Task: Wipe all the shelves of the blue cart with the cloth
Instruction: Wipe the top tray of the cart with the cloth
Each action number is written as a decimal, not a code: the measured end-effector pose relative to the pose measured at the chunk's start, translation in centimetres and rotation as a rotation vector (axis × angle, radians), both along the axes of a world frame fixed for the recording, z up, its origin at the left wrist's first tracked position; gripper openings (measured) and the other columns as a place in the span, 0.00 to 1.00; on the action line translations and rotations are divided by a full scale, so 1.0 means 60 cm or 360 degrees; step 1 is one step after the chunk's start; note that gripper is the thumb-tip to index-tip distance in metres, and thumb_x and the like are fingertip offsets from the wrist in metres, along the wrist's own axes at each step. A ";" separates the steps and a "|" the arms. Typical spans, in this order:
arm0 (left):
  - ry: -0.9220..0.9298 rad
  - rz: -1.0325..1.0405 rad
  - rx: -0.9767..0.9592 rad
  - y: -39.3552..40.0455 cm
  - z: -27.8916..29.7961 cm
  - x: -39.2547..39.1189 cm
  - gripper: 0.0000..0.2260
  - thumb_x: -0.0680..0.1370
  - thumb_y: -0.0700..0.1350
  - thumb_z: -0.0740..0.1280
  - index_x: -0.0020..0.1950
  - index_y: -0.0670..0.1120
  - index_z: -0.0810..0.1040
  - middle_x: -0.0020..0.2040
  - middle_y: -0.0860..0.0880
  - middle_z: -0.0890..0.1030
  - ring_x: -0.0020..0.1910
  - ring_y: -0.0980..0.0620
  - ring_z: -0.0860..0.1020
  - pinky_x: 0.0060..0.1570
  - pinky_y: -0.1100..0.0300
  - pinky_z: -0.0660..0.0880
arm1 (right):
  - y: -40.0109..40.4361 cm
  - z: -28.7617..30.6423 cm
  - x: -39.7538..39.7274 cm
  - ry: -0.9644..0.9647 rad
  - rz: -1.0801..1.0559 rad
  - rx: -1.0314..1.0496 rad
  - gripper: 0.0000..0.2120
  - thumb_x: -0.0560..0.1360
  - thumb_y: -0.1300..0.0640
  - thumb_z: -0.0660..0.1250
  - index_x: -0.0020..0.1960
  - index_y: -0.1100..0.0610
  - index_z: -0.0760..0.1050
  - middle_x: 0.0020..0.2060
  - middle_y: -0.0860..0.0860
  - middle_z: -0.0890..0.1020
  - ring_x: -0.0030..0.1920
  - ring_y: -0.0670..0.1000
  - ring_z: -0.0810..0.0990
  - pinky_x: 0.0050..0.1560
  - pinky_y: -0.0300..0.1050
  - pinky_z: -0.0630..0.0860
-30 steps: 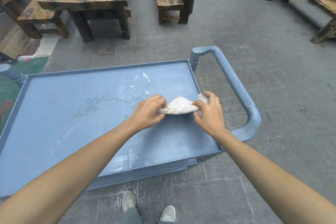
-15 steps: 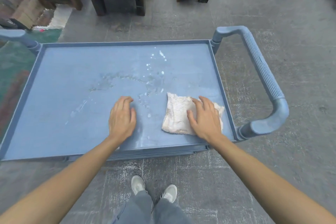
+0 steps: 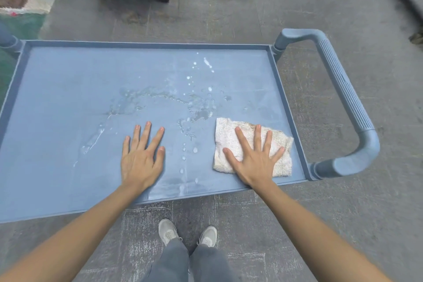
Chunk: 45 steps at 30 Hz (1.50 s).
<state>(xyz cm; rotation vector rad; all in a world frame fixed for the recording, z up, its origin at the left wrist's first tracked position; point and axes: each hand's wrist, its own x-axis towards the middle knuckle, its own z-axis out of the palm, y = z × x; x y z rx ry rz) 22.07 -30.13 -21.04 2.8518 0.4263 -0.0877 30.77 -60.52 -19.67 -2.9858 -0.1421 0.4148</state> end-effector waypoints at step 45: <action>-0.0029 0.0123 0.0149 -0.014 -0.007 0.138 0.25 0.82 0.53 0.52 0.81 0.61 0.57 0.82 0.55 0.57 0.82 0.47 0.52 0.78 0.45 0.51 | 0.131 -0.009 0.444 -0.0102 0.0246 0.0221 0.31 0.80 0.29 0.44 0.81 0.32 0.50 0.84 0.46 0.49 0.84 0.55 0.43 0.72 0.79 0.37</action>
